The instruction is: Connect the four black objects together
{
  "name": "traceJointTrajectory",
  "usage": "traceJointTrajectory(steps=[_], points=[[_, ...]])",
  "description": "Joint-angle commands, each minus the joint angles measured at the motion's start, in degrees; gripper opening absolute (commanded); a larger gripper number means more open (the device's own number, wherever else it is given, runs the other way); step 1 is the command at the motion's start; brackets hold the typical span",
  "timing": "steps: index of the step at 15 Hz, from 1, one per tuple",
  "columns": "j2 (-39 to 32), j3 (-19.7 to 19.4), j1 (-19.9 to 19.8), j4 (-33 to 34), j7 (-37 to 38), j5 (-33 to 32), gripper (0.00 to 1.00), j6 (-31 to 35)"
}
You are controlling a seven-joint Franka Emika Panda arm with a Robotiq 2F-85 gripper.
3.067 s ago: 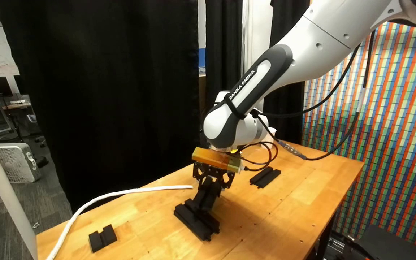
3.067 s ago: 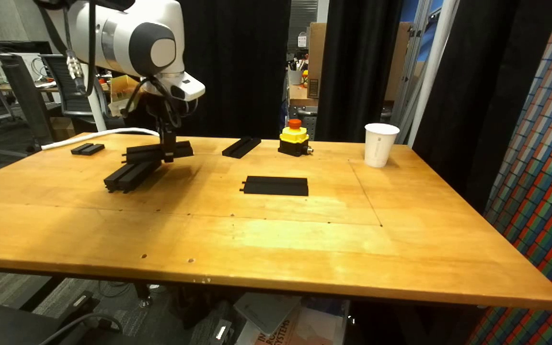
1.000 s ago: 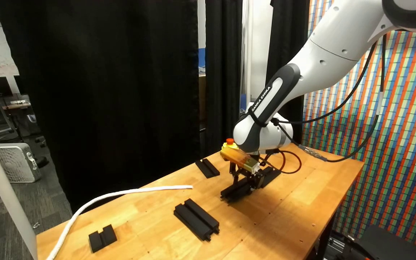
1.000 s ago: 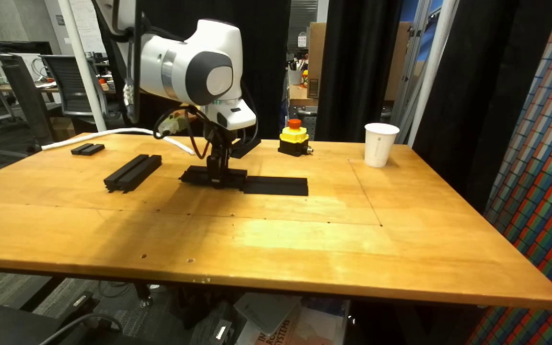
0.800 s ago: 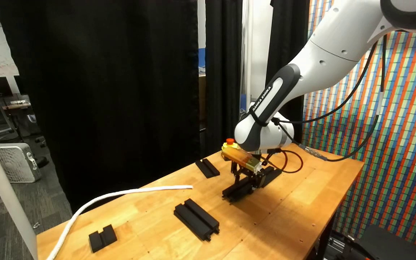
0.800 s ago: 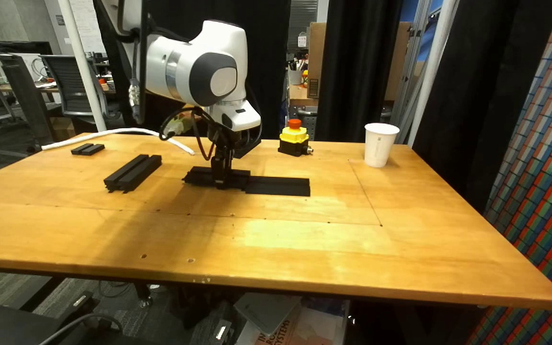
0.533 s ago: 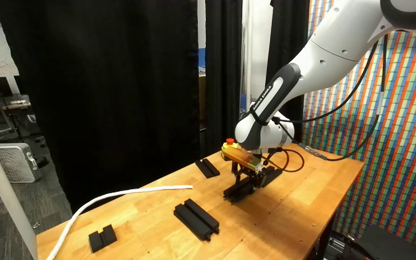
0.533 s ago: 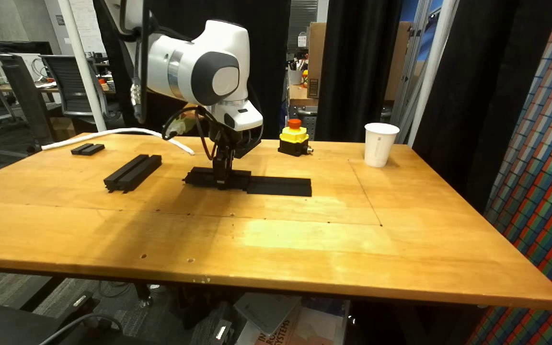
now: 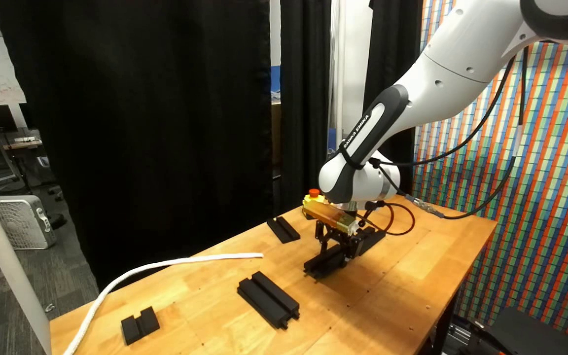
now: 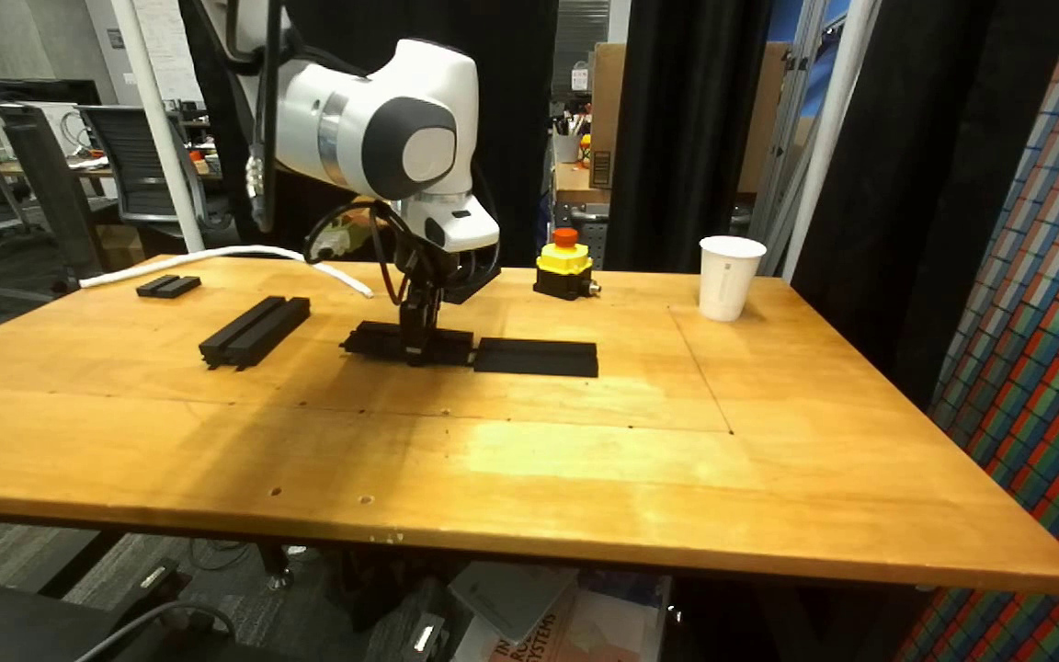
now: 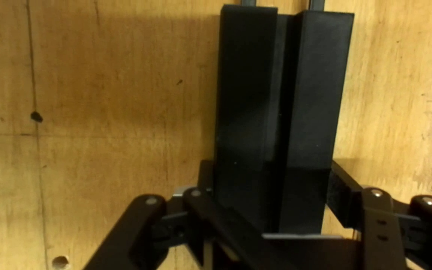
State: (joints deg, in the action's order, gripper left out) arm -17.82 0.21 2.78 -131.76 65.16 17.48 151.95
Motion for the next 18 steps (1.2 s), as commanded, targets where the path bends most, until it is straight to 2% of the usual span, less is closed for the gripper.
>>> traceJointTrajectory(steps=[1, 11, 18], points=[[1.33, -0.07, 0.13, 0.16, -0.31, 1.31, 0.47, -1.54], [2.94, -1.48, 1.12, -0.13, 1.92, -1.02, 0.47, -2.55], [2.95, -1.13, 0.37, -0.09, 1.14, 0.08, 0.47, -3.62]])
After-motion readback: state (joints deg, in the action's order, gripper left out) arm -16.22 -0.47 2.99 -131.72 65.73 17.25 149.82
